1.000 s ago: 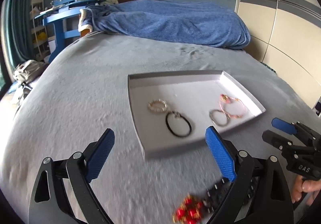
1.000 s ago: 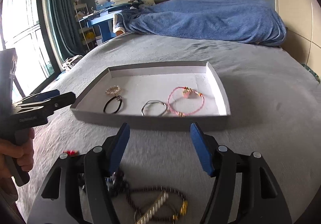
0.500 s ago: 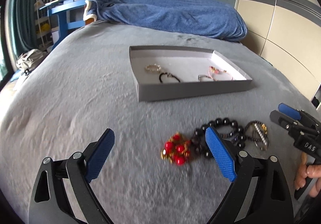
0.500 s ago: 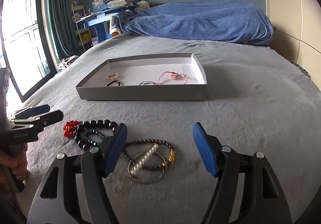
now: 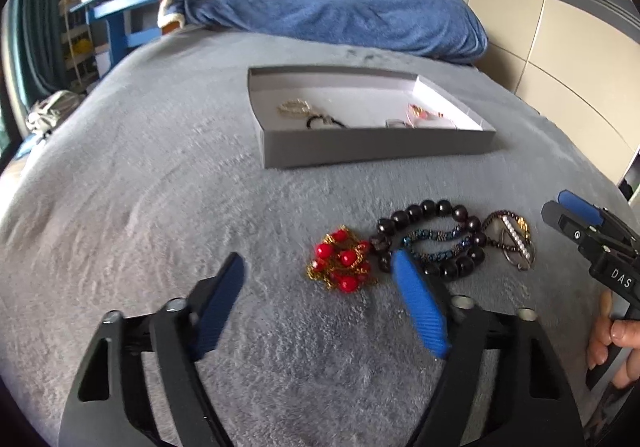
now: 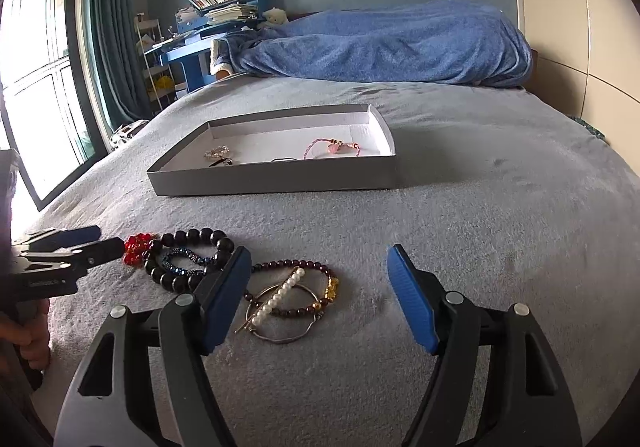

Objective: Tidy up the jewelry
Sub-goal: 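Grasp the red beaded bracelet with the left tool while the right tool approaches the dark bead bracelet, then lift the red bracelet with the left tool while the right tool grasps the dark pearl bead bracelet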

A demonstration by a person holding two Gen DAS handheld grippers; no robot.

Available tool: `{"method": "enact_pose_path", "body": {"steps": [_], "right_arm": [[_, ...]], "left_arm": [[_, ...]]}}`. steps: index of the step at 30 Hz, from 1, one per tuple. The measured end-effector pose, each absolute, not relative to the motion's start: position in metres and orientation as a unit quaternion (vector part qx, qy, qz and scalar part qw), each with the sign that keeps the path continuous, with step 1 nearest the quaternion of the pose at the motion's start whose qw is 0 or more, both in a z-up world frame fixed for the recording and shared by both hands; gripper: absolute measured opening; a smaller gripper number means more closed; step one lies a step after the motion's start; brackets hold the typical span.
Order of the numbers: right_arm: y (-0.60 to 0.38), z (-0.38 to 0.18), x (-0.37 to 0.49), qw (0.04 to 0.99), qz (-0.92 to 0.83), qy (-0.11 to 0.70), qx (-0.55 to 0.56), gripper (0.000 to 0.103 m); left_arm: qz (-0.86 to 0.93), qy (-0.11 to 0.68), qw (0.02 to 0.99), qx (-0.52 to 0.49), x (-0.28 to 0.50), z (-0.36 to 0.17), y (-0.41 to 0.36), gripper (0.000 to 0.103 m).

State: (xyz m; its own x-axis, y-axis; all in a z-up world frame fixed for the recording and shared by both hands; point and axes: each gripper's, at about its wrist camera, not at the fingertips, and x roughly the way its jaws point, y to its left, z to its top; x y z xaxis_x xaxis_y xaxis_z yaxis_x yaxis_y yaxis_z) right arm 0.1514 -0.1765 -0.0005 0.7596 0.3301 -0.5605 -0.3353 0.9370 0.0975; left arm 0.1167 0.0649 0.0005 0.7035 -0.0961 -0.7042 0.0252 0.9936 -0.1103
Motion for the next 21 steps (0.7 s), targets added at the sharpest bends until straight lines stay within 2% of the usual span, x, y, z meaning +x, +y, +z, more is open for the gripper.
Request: {"method": "enact_pose_path", "body": {"steps": [3,11,13,15,17,21], "right_arm": [[-0.178,-0.001,0.154,0.937,0.176,0.303,0.001,0.071],[-0.175,-0.004,0.157,0.933,0.181,0.312,-0.003,0.072],[-0.173,-0.005,0.159,0.930,0.185,0.317,-0.004,0.072],[-0.172,-0.006,0.160,0.929,0.187,0.320,-0.005,0.072],[-0.173,-0.006,0.160,0.928,0.190,0.322,-0.002,0.072],[-0.177,-0.009,0.164,0.922,0.192,0.335,0.010,0.072]], "left_arm": [[-0.038,0.405,0.912,-0.060,0.124,-0.007,0.069,0.052],[-0.055,0.421,0.905,-0.042,0.143,-0.015,0.066,0.051],[-0.063,0.422,0.903,-0.045,0.145,-0.017,0.066,0.040],[-0.066,0.419,0.904,-0.050,0.143,-0.017,0.067,0.023],[-0.064,0.412,0.907,-0.060,0.139,-0.016,0.071,0.016],[-0.034,0.395,0.915,-0.075,0.123,-0.010,0.081,0.012]]}}
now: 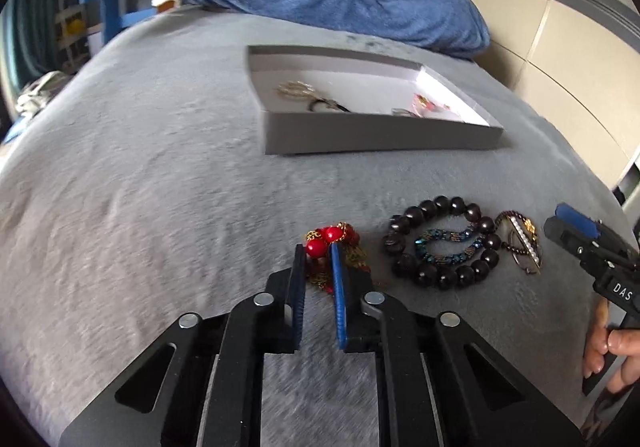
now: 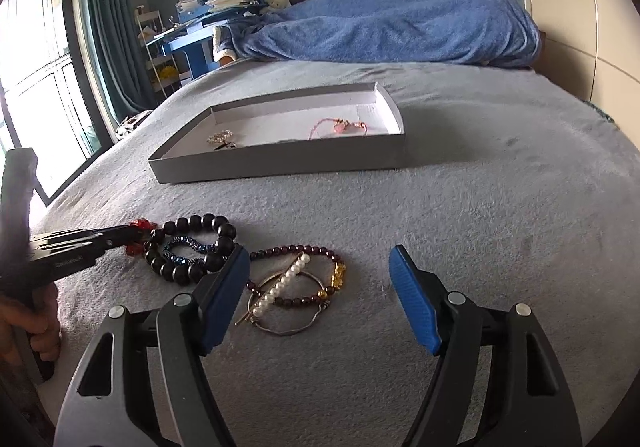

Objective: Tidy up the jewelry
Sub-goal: 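Lift the red bracelet with the left tool while the right tool grasps the dark pearl bead bracelet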

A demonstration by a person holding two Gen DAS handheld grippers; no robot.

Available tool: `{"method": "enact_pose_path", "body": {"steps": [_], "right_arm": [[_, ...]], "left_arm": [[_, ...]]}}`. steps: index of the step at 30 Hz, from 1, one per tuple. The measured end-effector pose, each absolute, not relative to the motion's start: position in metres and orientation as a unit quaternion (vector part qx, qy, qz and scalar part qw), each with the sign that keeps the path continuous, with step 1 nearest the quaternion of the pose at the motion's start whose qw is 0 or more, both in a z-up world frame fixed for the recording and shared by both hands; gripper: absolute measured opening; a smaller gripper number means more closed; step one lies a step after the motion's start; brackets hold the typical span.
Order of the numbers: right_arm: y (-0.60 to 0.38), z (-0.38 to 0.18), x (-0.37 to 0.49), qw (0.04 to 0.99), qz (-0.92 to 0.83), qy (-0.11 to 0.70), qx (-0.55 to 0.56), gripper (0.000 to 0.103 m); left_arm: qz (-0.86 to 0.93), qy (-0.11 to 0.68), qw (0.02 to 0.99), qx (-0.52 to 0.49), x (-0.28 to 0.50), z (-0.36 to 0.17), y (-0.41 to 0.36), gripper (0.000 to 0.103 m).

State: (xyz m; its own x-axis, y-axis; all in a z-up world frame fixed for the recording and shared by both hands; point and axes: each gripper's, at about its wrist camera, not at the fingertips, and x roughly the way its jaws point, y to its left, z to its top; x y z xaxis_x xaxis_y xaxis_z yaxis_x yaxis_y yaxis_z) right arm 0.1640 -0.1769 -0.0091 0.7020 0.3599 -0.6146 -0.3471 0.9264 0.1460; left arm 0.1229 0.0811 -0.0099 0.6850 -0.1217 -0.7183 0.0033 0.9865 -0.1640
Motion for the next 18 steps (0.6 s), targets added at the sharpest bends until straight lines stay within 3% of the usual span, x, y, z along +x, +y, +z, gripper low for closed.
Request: {"method": "enact_pose_path", "body": {"steps": [13,16,18], "right_arm": [[-0.183,-0.023,0.176,0.910,0.173,0.375,0.027,0.046],[-0.183,-0.029,0.183,0.903,0.166,0.396,0.027,0.033],[-0.184,-0.032,0.187,0.900,0.167,0.401,0.033,0.028]], "left_arm": [[-0.015,0.416,0.902,-0.115,0.118,-0.016,0.101,0.016],[-0.016,0.421,0.900,-0.113,0.122,-0.018,0.100,0.019],[-0.015,0.421,0.901,-0.106,0.126,-0.018,0.099,0.020]]}}
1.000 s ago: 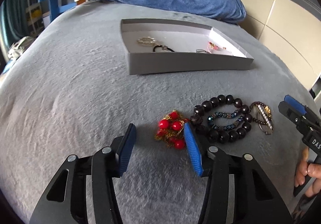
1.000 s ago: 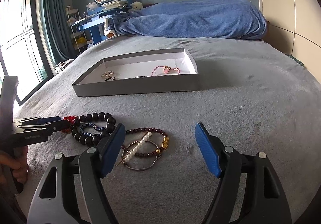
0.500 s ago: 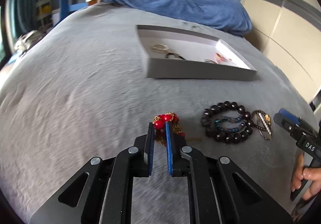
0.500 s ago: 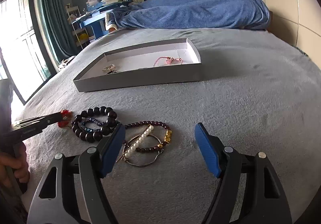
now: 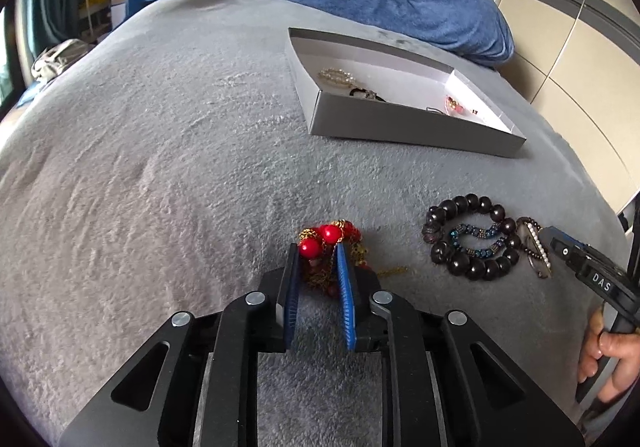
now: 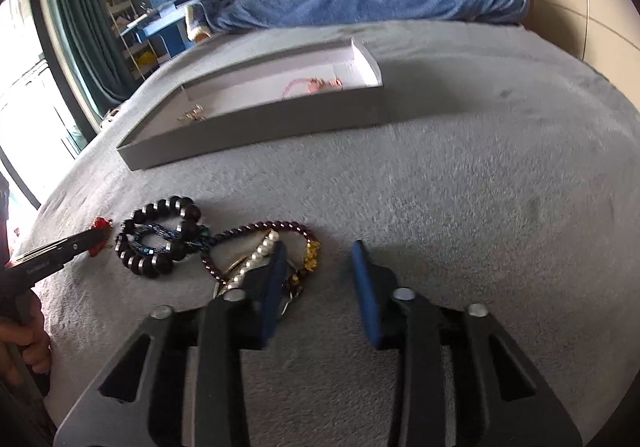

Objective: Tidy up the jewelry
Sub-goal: 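Lift the red bracelet with the left tool while the right tool grasps the dark pearl bead bracelet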

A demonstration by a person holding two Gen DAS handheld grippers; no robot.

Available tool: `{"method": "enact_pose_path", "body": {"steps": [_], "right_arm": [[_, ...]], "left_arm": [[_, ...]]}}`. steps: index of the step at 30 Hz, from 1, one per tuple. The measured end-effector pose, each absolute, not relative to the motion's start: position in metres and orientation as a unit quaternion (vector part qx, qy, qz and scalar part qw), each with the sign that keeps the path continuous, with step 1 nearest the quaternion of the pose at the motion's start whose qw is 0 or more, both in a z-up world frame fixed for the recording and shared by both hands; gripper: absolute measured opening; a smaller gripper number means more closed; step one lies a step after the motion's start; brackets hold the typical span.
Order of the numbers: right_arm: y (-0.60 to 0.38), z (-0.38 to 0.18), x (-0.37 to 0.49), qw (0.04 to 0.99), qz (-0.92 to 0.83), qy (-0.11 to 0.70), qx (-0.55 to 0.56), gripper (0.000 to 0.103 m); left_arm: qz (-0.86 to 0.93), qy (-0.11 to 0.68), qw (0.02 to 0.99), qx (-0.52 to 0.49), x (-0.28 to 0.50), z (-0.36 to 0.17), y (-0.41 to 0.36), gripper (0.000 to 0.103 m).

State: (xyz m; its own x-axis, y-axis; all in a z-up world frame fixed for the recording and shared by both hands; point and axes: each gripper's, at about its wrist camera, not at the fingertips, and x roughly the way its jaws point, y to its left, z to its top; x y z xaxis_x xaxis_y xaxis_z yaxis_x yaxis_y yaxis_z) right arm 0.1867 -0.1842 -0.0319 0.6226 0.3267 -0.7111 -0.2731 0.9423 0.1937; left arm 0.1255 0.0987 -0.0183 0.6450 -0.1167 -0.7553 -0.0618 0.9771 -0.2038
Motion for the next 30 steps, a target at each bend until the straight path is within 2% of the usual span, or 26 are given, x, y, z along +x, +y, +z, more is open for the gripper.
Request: {"method": "enact_pose_path", "body": {"steps": [10,15,21,30], "right_arm": [[-0.175,-0.032,0.185,0.896,0.198,0.398,0.016,0.008],[-0.187,-0.023,0.176,0.909,0.196,0.367,0.040,0.008],[-0.192,-0.002,0.156,0.925,0.211,0.312,0.054,0.007],[-0.193,0.024,0.144,0.931,0.228,0.277,0.070,0.007]], "left_arm": [[-0.010,0.418,0.905,-0.077,0.131,-0.019,0.090,0.019],[-0.015,0.415,0.906,-0.086,0.129,-0.019,0.093,0.018],[-0.028,0.405,0.910,-0.086,0.125,-0.015,0.091,0.010],[-0.055,0.372,0.924,-0.075,0.108,0.010,0.082,0.009]]}}
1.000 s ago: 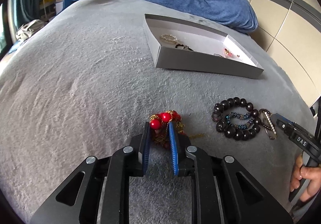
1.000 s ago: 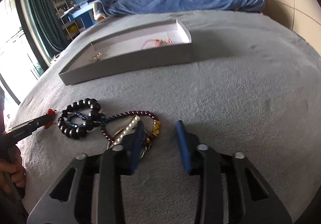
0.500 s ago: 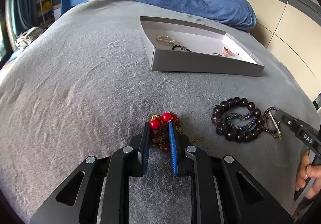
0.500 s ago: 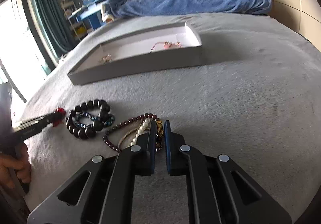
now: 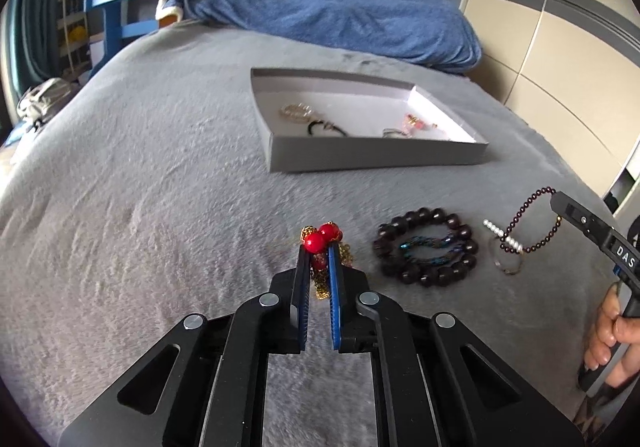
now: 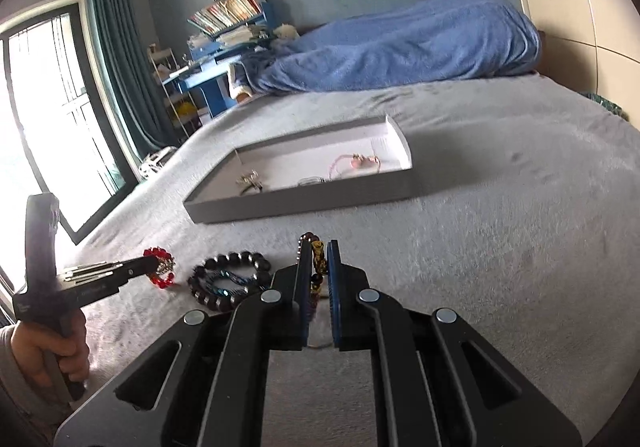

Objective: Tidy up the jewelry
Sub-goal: 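Lift the red bracelet with the left tool while the right tool grasps the dark pearl bead bracelet, then carry both bracelets into the grey tray and open both tools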

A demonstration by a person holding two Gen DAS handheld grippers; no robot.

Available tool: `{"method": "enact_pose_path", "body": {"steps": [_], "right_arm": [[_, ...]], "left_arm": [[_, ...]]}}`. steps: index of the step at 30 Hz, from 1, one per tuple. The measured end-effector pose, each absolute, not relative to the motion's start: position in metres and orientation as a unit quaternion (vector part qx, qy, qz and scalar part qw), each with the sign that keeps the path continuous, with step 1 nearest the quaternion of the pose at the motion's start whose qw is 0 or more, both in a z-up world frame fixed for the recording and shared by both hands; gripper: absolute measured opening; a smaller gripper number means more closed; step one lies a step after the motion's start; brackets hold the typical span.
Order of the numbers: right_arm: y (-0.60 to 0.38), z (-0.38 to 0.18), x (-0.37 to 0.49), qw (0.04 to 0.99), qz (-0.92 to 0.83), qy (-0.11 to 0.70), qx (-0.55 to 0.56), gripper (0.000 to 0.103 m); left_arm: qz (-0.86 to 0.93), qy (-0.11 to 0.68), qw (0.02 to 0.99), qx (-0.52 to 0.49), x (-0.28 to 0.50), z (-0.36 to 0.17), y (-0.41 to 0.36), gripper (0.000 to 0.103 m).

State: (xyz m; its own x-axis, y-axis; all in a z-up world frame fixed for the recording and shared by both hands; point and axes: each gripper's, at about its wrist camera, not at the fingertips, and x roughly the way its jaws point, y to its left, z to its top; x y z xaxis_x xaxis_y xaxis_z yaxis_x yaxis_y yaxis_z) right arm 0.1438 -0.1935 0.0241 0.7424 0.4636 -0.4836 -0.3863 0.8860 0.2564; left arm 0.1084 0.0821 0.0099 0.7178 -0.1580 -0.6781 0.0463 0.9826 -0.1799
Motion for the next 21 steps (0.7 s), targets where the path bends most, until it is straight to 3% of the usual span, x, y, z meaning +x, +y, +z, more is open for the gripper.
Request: {"method": "enact_pose_path", "body": {"steps": [21], "right_arm": [[-0.205,0.071,0.129,0.944,0.222,0.234,0.067,0.007]], "left_arm": [[-0.088,0.314,0.944,-0.050,0.099,0.080,0.055,0.009]]}}
